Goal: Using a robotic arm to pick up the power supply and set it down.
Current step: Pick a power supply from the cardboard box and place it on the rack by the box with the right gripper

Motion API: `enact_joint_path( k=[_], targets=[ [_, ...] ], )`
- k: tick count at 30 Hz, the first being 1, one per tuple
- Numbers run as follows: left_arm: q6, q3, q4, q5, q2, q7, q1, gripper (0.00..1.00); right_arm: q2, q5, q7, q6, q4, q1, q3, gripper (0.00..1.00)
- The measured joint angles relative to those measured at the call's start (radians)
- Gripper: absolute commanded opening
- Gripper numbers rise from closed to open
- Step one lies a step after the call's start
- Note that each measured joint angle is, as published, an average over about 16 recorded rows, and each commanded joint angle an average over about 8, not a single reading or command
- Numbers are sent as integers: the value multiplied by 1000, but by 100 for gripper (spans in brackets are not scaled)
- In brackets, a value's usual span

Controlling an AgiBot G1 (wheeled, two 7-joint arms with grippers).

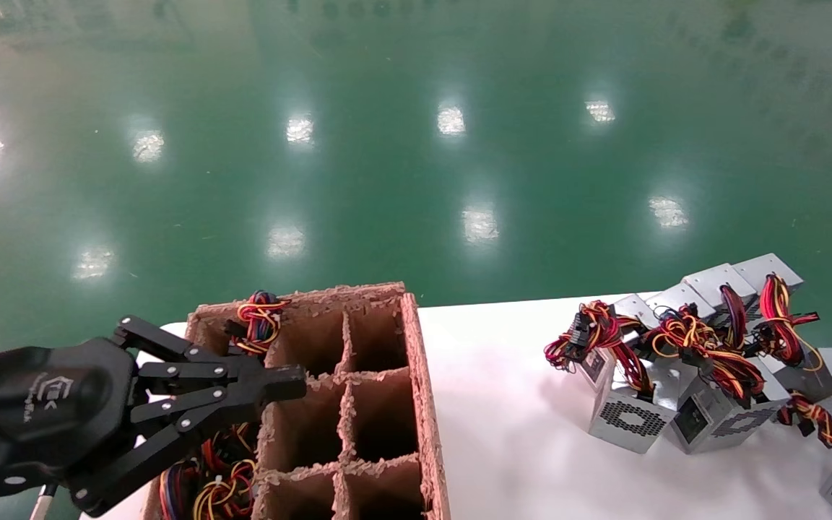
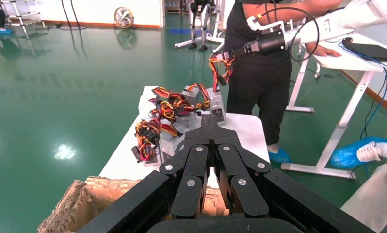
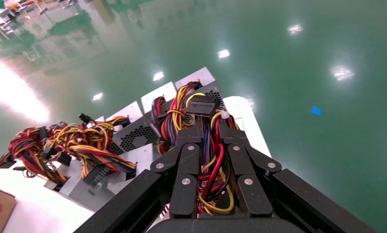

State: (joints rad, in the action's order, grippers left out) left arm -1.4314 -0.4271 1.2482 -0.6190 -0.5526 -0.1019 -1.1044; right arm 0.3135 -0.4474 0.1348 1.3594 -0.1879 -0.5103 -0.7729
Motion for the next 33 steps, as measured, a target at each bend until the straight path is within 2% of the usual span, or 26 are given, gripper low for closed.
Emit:
enact_joint_path(
  k=[17,28,29,33],
  targets=[
    [0,0,0,0,0,0,0,0,33,82,-9,-42,41,-149,-35,0],
    [0,0,0,0,0,0,0,0,57,124,-19,-36,83,-182,-60,0],
    [0,0,0,0,0,0,0,0,58,127,-21,-33,88,-182,-61,6],
    [0,0,0,0,0,0,0,0,60,133,-28,-17,105,-179,-65,56]
  ],
)
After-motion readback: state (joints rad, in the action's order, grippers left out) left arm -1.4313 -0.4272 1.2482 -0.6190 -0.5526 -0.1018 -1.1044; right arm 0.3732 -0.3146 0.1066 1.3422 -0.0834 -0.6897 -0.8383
